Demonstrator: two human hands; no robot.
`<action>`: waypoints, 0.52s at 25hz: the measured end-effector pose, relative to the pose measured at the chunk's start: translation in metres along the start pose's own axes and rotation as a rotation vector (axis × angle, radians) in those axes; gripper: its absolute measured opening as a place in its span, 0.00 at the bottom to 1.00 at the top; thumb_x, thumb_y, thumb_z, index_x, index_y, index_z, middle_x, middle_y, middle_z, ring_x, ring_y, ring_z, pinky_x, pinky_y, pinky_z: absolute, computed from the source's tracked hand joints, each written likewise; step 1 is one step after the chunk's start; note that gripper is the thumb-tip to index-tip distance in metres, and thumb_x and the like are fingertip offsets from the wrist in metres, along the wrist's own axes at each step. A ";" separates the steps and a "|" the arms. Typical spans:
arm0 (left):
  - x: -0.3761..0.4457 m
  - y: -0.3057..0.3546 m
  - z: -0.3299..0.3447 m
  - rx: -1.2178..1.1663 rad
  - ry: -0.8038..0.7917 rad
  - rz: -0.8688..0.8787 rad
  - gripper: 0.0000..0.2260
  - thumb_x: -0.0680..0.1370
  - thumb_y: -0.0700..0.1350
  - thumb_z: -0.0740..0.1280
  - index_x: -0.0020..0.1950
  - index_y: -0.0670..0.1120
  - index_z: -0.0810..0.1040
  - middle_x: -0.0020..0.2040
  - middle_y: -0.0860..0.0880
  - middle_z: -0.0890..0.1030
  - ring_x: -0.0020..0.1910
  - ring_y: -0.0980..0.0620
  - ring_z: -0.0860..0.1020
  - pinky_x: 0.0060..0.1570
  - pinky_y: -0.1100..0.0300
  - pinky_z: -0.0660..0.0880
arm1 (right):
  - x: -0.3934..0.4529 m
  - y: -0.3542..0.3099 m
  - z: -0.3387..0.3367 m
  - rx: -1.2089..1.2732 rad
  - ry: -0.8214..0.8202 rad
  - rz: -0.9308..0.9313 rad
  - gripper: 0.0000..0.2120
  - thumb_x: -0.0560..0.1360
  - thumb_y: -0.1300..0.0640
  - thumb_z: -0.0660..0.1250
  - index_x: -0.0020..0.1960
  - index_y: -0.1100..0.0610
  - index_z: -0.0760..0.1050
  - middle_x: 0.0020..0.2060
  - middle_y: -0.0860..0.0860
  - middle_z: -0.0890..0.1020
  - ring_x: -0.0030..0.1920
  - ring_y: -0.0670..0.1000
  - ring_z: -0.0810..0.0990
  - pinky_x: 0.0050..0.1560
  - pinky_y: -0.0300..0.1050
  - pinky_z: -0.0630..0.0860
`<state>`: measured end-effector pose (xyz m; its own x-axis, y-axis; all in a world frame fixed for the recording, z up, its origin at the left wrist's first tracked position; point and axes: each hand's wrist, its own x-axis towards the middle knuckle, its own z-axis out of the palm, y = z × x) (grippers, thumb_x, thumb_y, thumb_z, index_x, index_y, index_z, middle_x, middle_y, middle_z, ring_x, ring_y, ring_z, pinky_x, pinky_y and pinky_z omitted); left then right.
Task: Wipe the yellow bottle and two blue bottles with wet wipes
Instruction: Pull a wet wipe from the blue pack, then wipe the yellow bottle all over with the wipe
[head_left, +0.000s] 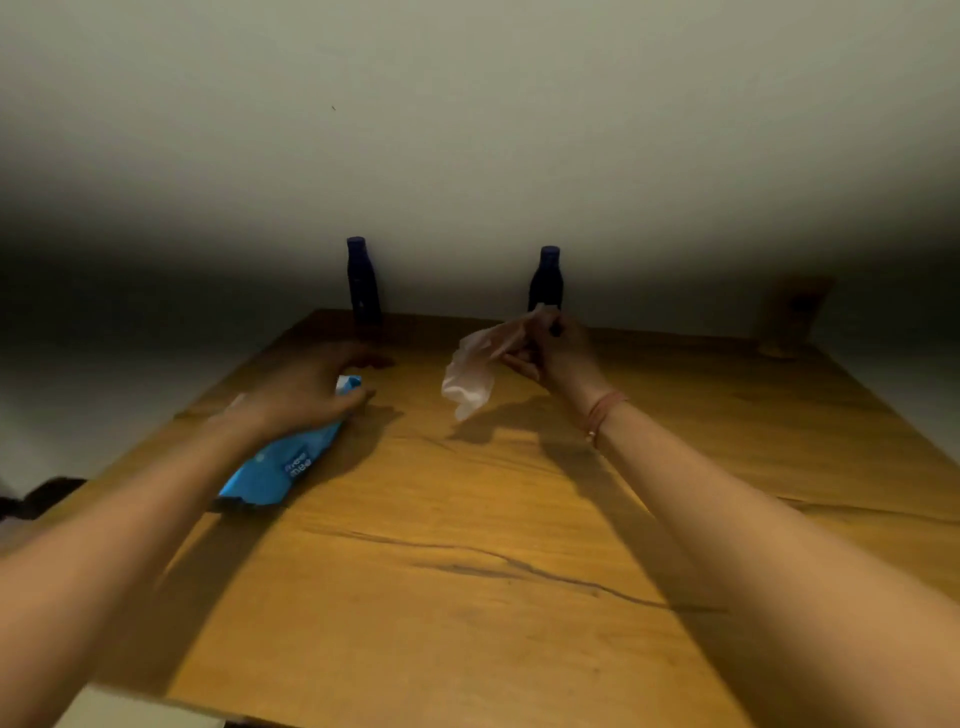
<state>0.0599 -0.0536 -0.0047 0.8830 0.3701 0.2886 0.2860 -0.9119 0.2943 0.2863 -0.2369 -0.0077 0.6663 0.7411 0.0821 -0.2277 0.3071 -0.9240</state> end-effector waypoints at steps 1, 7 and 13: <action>0.013 0.024 0.015 -0.072 -0.005 0.027 0.17 0.78 0.50 0.68 0.65 0.60 0.72 0.62 0.54 0.77 0.59 0.56 0.75 0.55 0.58 0.73 | -0.002 0.000 -0.013 0.022 0.012 -0.001 0.06 0.83 0.61 0.56 0.58 0.61 0.68 0.37 0.56 0.81 0.34 0.50 0.84 0.33 0.42 0.82; 0.071 0.140 0.100 -0.321 0.032 0.076 0.21 0.78 0.53 0.69 0.69 0.49 0.72 0.54 0.56 0.74 0.49 0.58 0.75 0.41 0.71 0.70 | -0.014 0.003 -0.084 0.001 0.134 -0.075 0.07 0.82 0.60 0.58 0.51 0.60 0.74 0.43 0.56 0.83 0.39 0.48 0.85 0.37 0.38 0.80; 0.104 0.198 0.158 -0.684 0.147 -0.082 0.09 0.80 0.44 0.65 0.60 0.49 0.76 0.53 0.52 0.79 0.52 0.54 0.79 0.51 0.60 0.76 | -0.028 0.005 -0.154 -0.225 0.272 -0.101 0.06 0.76 0.63 0.67 0.47 0.53 0.77 0.43 0.53 0.84 0.41 0.49 0.85 0.37 0.39 0.80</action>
<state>0.2670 -0.2233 -0.0605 0.7953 0.4971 0.3468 0.0090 -0.5817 0.8133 0.3760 -0.3484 -0.0723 0.8488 0.5185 0.1031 -0.0094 0.2097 -0.9777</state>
